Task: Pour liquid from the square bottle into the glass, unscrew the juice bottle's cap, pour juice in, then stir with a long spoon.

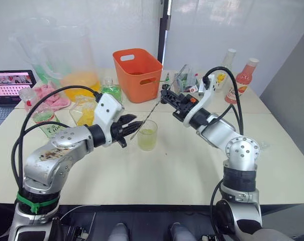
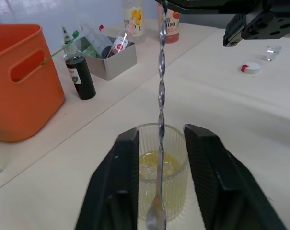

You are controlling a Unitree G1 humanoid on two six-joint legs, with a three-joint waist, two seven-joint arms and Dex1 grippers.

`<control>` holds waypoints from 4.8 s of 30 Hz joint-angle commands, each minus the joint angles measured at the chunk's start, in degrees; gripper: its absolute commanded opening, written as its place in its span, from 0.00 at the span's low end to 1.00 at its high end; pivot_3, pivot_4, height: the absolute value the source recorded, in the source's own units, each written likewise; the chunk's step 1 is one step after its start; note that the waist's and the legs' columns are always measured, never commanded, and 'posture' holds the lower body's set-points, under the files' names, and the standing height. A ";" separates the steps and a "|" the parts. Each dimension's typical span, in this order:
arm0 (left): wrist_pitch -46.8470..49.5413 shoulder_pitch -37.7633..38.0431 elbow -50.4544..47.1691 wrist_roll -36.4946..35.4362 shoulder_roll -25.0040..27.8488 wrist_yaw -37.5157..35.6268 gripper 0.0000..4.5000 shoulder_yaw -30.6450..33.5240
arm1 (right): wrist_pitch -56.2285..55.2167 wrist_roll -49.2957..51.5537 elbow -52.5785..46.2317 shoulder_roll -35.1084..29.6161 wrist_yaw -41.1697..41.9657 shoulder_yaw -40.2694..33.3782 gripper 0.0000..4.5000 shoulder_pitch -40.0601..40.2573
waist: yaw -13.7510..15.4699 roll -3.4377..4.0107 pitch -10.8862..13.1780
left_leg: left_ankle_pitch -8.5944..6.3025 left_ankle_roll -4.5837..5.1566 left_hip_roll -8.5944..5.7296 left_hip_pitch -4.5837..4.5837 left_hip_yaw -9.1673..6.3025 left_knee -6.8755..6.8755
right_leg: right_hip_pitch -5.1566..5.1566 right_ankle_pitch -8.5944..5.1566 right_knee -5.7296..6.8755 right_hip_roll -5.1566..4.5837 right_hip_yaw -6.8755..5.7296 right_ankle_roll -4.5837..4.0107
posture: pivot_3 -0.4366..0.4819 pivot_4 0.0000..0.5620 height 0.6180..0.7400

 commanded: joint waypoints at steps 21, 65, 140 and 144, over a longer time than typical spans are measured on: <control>-5.95 16.03 1.02 -10.40 5.65 -8.70 0.99 19.15 | -3.85 -13.33 5.61 -15.22 30.48 7.41 0.00 -15.02 | -0.72 0.06 0.04 | 0.00 0.00 0.01 0.04 0.02 -0.55 | -0.15 -0.13 -0.10 -0.03 -0.07 -0.39 | 0.48 0.27 0.99; -13.75 23.39 -2.40 -4.73 7.24 -7.34 0.99 11.22 | -12.28 -39.90 2.59 -11.58 48.09 21.86 0.00 -7.22 | -0.75 0.06 0.04 | 0.00 -0.01 0.02 0.10 0.01 -0.59 | -0.15 -0.09 -0.04 -0.03 -0.11 -0.53 | 0.48 0.27 0.99; -15.12 26.62 -2.23 -3.59 7.21 -8.70 0.99 9.98 | -15.85 -42.94 9.99 -2.08 48.09 19.32 0.00 -10.55 | -1.25 0.06 0.04 | 0.00 -0.02 0.02 0.15 0.00 -0.62 | -0.17 -0.11 0.14 -0.02 -0.14 -0.62 | 0.48 0.27 0.99; -15.27 26.07 -1.89 -3.32 7.19 -8.89 0.99 9.27 | -15.62 -43.66 9.73 -3.26 48.35 20.09 0.00 -10.12 | -1.24 0.06 0.04 | 0.00 -0.02 0.02 0.15 0.00 -0.62 | -0.17 -0.12 0.13 -0.02 -0.14 -0.62 | 0.48 0.27 0.99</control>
